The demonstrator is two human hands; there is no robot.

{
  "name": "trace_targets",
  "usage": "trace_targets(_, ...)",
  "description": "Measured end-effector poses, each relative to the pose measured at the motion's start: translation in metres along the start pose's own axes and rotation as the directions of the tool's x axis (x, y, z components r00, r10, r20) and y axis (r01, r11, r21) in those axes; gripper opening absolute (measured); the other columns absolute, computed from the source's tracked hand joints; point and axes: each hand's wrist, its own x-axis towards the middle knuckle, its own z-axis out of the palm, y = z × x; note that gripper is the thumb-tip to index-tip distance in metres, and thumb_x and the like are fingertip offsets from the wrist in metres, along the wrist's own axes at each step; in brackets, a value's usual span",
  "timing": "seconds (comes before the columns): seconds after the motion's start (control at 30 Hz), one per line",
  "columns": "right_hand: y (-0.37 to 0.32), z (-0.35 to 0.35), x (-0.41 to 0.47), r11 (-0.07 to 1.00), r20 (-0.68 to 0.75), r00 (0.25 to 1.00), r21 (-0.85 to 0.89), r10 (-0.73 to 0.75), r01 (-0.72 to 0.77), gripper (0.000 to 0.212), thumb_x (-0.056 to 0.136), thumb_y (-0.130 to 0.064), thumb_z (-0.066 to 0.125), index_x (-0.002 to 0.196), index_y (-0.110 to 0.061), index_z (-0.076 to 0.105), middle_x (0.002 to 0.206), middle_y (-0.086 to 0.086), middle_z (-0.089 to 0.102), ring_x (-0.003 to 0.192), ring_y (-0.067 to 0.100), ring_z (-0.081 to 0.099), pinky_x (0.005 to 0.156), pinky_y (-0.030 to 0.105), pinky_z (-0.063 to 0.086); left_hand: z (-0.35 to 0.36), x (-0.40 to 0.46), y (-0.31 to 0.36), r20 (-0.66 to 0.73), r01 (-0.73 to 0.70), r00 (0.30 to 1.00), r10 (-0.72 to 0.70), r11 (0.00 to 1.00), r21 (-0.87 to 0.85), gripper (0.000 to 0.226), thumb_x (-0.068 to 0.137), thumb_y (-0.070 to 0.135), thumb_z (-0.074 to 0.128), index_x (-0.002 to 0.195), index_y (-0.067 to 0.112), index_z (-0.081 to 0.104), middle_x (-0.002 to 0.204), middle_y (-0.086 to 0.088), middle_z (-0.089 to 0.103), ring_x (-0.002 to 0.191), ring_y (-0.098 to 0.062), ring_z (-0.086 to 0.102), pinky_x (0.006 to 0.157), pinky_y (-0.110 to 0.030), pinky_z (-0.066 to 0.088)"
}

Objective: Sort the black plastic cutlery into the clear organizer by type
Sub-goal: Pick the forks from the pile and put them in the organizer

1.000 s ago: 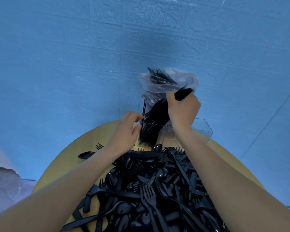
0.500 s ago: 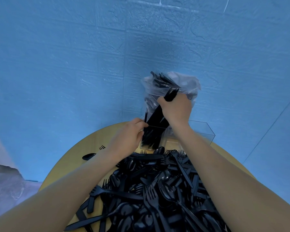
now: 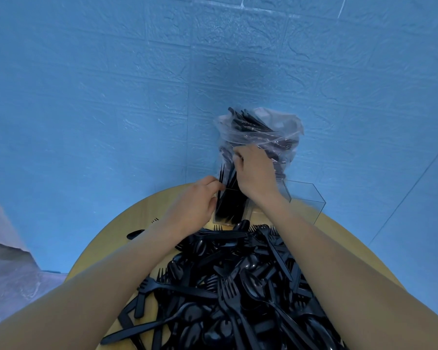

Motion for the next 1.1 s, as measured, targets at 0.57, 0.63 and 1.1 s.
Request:
trace_targets(0.57,-0.003,-0.054,-0.069,0.986,0.019,0.993,0.123,0.113,-0.114,0.031,0.098,-0.017,0.043,0.126,-0.012,0.055,0.127,0.007,0.054,0.121,0.025,0.044,0.1,0.033,0.034,-0.033,-0.041,0.024,0.144,-0.002,0.989,-0.016,0.992,0.123,0.041,0.095,0.022,0.051,0.135,0.019,0.045,0.142,0.004,0.038,0.126,-0.017,0.041,0.102,-0.028,0.03)
trace_targets(0.63,-0.007,-0.06,-0.092,0.978,0.068,0.99,0.159,0.121,-0.131,0.028,0.097,-0.014,0.045,0.122,-0.011,0.058,0.123,0.007,0.055,0.116,0.021,0.047,0.092,0.022,0.032,-0.039,-0.062,0.031,0.11,0.011,0.994,-0.019,0.997,0.074,0.035,0.095,0.023,0.052,0.13,0.019,0.051,0.136,0.004,0.043,0.12,-0.017,0.045,0.098,-0.028,0.033)
trace_targets(1.1,-0.074,-0.073,-0.252,0.983,0.303,0.953,0.183,-0.034,-0.023,0.029,0.093,-0.027,0.056,0.121,-0.019,0.058,0.118,-0.006,0.047,0.113,0.01,0.036,0.09,0.015,0.024,-0.038,-0.249,0.04,-0.049,0.321,0.944,-0.326,0.943,-0.082,0.035,0.093,0.027,0.055,0.127,0.019,0.053,0.13,0.005,0.046,0.117,-0.012,0.046,0.095,-0.023,0.034)
